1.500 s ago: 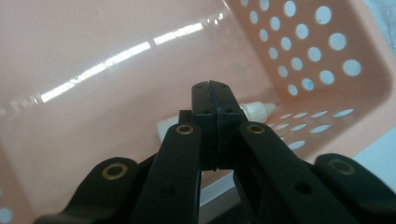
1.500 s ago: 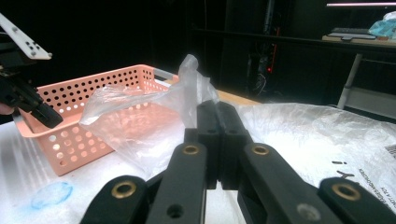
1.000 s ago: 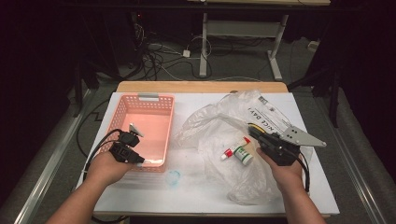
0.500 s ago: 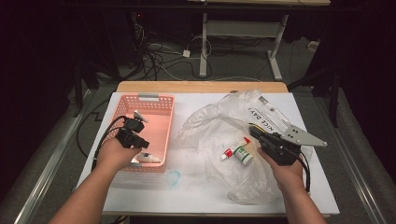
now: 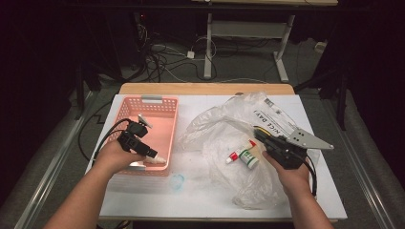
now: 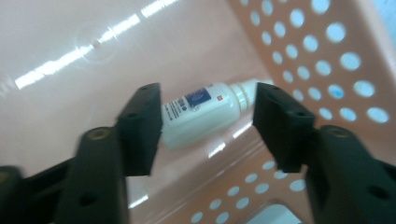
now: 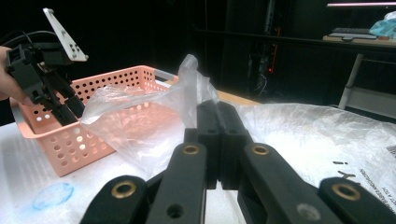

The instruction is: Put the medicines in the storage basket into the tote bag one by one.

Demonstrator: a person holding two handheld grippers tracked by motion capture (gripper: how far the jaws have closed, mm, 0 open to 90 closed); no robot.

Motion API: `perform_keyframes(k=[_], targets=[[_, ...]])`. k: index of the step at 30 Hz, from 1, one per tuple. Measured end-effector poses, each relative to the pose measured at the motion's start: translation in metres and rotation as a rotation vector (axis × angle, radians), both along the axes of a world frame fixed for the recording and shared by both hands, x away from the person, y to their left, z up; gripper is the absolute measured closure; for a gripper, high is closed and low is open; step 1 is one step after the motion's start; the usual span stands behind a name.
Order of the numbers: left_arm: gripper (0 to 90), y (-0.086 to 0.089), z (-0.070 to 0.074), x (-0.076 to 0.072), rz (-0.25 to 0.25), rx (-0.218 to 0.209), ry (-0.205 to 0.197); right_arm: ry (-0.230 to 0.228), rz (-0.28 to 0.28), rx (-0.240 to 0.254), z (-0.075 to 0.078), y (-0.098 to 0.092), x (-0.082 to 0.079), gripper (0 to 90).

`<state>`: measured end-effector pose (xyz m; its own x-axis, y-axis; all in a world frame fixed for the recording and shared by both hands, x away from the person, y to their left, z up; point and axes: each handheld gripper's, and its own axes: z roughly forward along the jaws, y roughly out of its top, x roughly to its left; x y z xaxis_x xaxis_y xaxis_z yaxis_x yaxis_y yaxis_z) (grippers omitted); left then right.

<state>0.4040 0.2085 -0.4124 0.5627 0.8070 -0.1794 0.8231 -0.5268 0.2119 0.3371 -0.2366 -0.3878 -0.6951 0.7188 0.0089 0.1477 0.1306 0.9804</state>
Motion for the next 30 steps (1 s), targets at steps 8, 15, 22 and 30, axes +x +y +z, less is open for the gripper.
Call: perform_keyframes(k=[8,15,22,30], targets=[[35.8,-0.008,-0.014,0.008,-0.052,0.081,0.078,0.003,-0.004,0.005,0.000,-0.001,0.000,90.0],[40.3,-0.014,-0.019,0.010,-0.063,0.110,0.040,0.004,-0.002,0.003,0.000,0.000,0.000,90.0],[51.1,-0.015,-0.024,0.015,-0.071,0.129,0.053,0.003,-0.003,0.003,0.000,0.000,0.000,90.0],[58.0,-0.017,-0.025,0.014,-0.089,0.137,0.038,0.003,0.000,-0.001,0.000,0.000,0.000,90.0]])
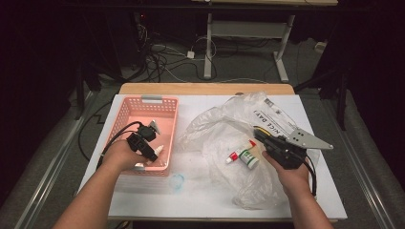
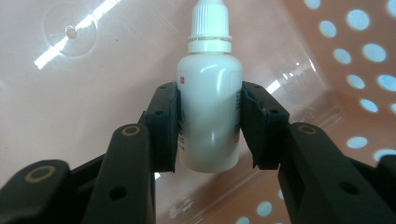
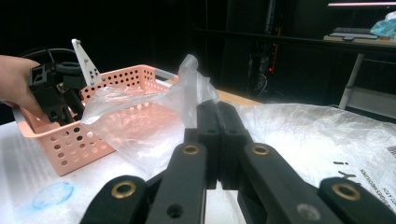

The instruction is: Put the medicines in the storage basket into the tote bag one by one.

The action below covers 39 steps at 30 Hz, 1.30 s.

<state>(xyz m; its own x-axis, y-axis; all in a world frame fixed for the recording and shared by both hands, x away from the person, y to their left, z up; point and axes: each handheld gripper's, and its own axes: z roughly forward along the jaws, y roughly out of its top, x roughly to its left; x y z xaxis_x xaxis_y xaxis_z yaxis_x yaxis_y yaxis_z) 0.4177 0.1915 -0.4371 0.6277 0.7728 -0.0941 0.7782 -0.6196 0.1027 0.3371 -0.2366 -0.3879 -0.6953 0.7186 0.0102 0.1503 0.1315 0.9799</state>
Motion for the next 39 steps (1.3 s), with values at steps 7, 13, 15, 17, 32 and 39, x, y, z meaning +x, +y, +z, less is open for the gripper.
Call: perform_keyframes(k=[7,13,15,17,32,39], targets=[[58.1,0.000,0.005,-0.004,0.013,-0.035,-0.041,-0.001,0.001,0.000,0.000,0.000,0.000,90.0],[58.1,-0.002,0.010,-0.012,0.037,-0.086,-0.105,0.001,-0.001,0.003,0.000,-0.001,0.000,90.0],[58.1,-0.003,0.012,-0.015,0.038,-0.094,-0.131,0.001,-0.001,0.002,0.000,0.000,0.000,90.0],[58.1,-0.002,0.015,-0.019,0.045,-0.126,-0.153,0.000,-0.001,0.002,0.000,0.000,-0.001,90.0],[58.0,0.014,0.017,-0.048,0.121,-0.305,-0.279,0.002,0.001,-0.003,-0.001,0.000,-0.001,90.0],[58.0,0.016,0.017,-0.062,0.122,-0.370,-0.373,0.002,0.001,-0.004,-0.002,0.001,-0.001,90.0]])
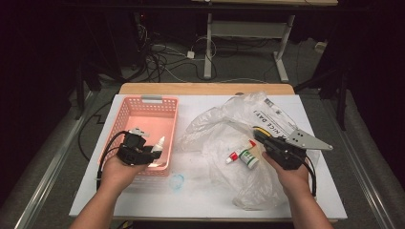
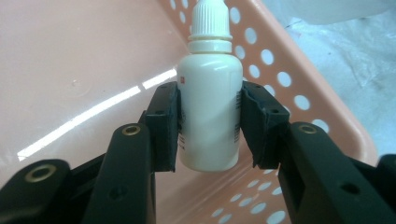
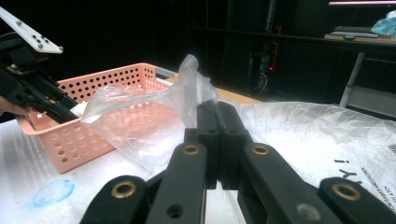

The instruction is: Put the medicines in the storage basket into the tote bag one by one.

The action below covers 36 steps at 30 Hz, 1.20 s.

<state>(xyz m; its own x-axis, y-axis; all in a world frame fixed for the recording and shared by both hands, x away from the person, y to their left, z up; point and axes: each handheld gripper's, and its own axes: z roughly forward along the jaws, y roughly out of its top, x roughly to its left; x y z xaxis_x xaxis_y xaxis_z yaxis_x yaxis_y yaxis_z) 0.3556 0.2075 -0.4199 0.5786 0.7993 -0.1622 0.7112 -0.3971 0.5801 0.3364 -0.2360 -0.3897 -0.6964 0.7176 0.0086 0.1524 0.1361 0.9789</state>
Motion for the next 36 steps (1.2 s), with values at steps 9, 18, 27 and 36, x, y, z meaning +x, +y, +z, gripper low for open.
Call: perform_keyframes(k=[9,18,27,36], targets=[[58.0,0.002,-0.002,-0.016,0.016,-0.082,-0.140,0.001,0.002,-0.002,-0.001,0.001,0.000,90.0],[58.1,-0.001,0.004,-0.033,0.007,-0.164,-0.239,0.001,-0.001,-0.006,-0.001,0.000,0.000,90.0],[58.1,-0.025,0.025,-0.055,-0.074,-0.215,-0.334,0.000,-0.002,-0.005,-0.001,0.001,0.000,90.0],[58.0,-0.061,0.023,-0.062,-0.161,-0.231,-0.323,-0.002,-0.002,-0.001,0.000,0.000,0.000,90.0]])
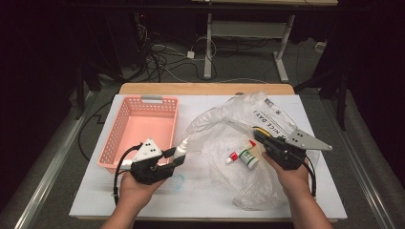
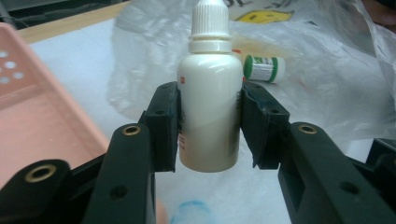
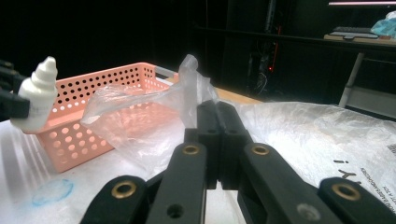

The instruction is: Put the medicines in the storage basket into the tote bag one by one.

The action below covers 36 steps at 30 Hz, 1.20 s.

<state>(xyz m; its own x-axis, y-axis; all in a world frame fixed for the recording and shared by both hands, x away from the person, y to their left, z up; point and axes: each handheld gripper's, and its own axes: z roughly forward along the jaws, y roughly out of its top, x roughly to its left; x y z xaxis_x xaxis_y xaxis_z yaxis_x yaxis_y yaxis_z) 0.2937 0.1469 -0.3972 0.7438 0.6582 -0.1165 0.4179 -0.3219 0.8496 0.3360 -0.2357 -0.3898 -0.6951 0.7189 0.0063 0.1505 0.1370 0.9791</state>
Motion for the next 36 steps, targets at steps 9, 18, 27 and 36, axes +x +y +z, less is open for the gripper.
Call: perform_keyframes(k=[9,18,27,36], targets=[[58.0,-0.034,-0.016,0.005,-0.066,0.031,0.028,-0.002,0.001,0.001,0.001,0.000,-0.001,90.0],[58.0,-0.061,-0.033,0.021,-0.089,0.030,0.062,0.000,0.000,0.007,0.001,0.000,-0.001,90.0],[58.1,-0.088,-0.045,0.040,-0.108,0.030,0.044,0.000,0.002,0.007,0.001,-0.001,-0.001,90.0],[58.0,-0.113,-0.055,0.064,-0.086,0.038,0.002,0.000,0.007,0.002,0.001,0.000,0.000,90.0]])
